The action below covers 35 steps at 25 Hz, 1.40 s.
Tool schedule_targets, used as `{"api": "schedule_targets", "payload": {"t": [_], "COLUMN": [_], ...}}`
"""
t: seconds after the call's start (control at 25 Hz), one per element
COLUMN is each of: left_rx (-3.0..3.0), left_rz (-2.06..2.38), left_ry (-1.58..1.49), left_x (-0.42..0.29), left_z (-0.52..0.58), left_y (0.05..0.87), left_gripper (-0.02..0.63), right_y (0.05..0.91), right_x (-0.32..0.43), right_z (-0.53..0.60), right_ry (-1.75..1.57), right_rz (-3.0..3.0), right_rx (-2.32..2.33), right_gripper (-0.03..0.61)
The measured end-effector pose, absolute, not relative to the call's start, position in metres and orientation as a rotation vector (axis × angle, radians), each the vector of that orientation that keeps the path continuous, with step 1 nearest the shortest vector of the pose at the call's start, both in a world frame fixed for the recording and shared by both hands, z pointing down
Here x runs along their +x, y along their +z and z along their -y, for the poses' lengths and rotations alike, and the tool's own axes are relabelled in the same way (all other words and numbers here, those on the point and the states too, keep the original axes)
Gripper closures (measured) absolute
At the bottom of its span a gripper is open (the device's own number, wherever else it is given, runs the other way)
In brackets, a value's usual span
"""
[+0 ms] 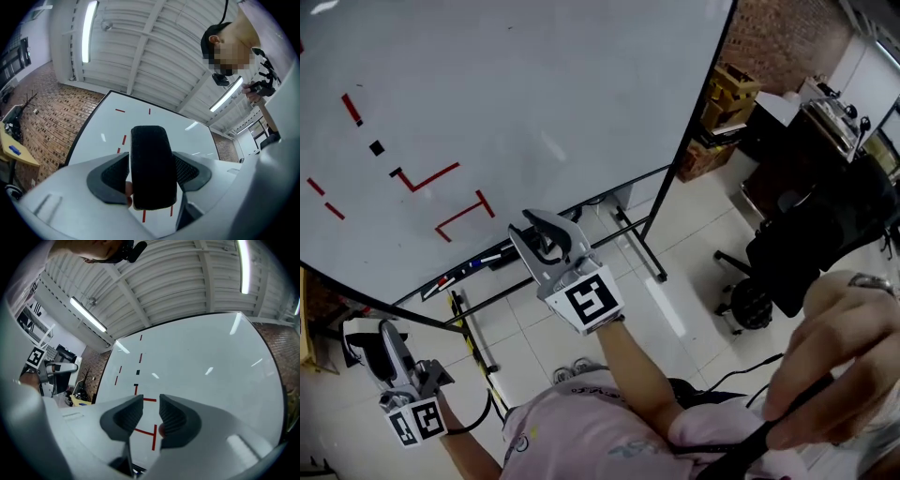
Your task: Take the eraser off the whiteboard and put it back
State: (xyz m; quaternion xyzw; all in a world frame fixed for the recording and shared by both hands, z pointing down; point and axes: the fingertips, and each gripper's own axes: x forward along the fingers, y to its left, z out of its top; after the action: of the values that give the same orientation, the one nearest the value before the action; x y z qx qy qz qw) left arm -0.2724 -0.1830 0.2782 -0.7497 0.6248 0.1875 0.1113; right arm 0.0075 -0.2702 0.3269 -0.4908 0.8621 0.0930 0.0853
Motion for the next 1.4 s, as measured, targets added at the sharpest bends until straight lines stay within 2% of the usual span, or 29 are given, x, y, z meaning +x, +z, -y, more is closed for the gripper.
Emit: {"api": "schedule_targets", "payload": {"t": [0.68, 1.4], "left_rx": [-2.229, -2.221], "left_rz": [-1.790, -1.794], "left_ry": [0.577, 0.608], "left_x": [-0.267, -0.294], "left_z": [0.183, 0.181], "left_y": [0.272, 0.271], "left_gripper": [0.324, 0.324], "right_y": [0.327, 0.328], "right_x": [0.014, -0.011], "right_z": [0.267, 0.270], "right_ry": [0.279, 0.273], "right_rz": [-2.538, -2.548], "right_rx": [-1.481, -1.474], "right_gripper": [0.479, 0.479]}}
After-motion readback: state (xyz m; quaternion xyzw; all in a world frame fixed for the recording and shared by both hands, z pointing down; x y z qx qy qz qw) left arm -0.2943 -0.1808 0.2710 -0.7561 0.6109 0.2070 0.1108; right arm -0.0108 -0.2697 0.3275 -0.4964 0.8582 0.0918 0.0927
